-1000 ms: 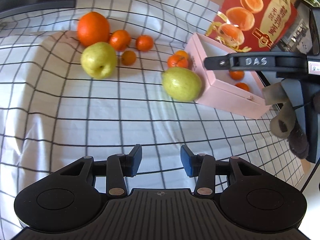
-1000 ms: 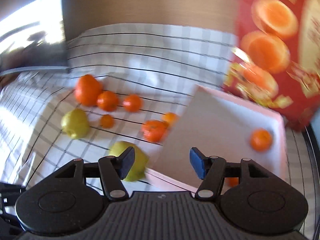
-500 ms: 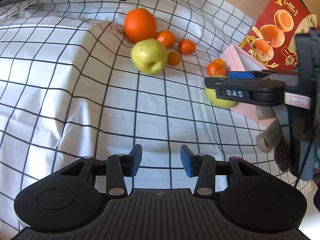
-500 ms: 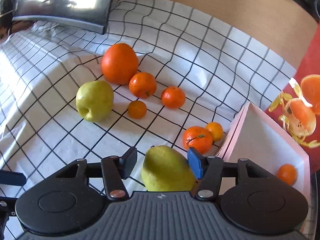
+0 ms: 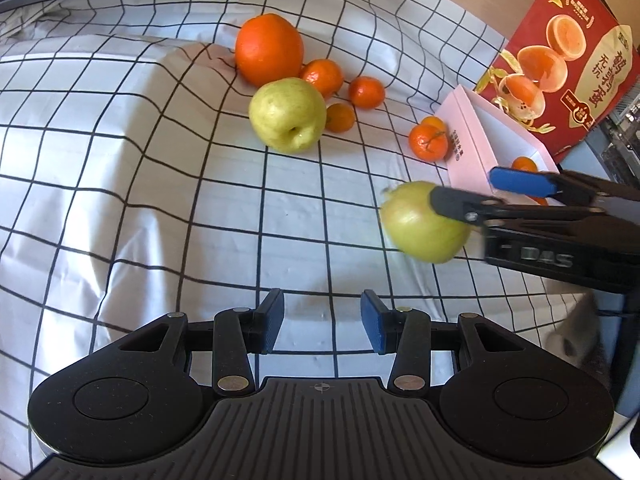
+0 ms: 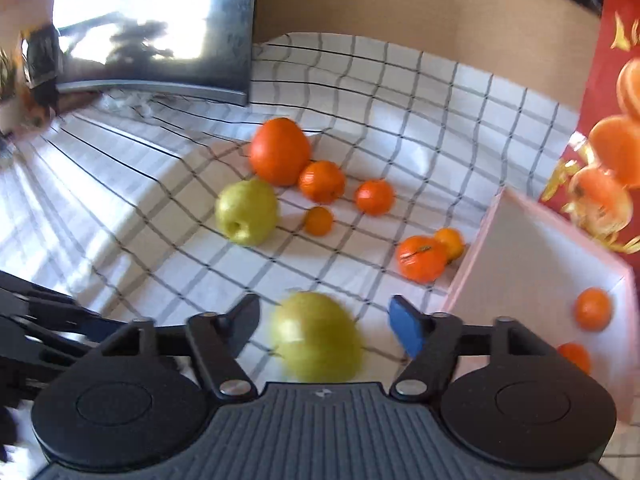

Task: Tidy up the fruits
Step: 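Grasp the green pear with the right tool, then grasp a tangerine with the left tool while the right tool holds the pear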

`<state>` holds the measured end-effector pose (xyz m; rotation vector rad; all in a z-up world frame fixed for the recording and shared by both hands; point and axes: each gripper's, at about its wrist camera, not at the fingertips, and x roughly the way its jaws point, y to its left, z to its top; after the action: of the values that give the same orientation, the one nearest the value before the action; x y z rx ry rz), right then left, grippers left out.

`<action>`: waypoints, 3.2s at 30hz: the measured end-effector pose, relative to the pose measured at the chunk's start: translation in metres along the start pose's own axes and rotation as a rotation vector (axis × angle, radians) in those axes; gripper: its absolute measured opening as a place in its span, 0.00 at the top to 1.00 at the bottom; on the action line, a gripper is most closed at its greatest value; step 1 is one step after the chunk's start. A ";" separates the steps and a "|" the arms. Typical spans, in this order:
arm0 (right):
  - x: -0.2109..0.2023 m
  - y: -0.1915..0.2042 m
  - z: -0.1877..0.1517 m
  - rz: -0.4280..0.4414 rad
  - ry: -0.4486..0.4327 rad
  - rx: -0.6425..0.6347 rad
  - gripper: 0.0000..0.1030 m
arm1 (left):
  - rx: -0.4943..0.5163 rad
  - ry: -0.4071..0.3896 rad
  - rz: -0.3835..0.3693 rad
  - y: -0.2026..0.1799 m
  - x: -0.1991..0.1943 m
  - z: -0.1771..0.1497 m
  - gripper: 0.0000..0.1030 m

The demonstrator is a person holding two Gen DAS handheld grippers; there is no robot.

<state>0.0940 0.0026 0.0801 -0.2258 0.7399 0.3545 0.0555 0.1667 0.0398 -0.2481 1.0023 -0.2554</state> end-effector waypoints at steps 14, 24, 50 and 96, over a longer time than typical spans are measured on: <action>0.043 0.006 -0.004 0.197 0.106 0.144 0.28 | -0.052 -0.028 0.040 0.025 -0.017 -0.006 0.55; 0.033 0.027 -0.019 0.230 0.136 0.073 0.43 | -0.041 -0.029 0.027 0.025 -0.012 -0.001 0.55; -0.057 -0.082 -0.136 -0.175 0.103 0.406 0.43 | 0.432 -0.150 -0.104 -0.100 0.066 0.107 0.55; -0.055 -0.073 -0.161 -0.204 0.092 0.370 0.17 | 0.525 0.060 -0.054 -0.079 0.096 0.105 0.68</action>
<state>-0.0139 -0.1289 0.0079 0.0330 0.8505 0.0096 0.1867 0.0708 0.0427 0.2119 0.9538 -0.5661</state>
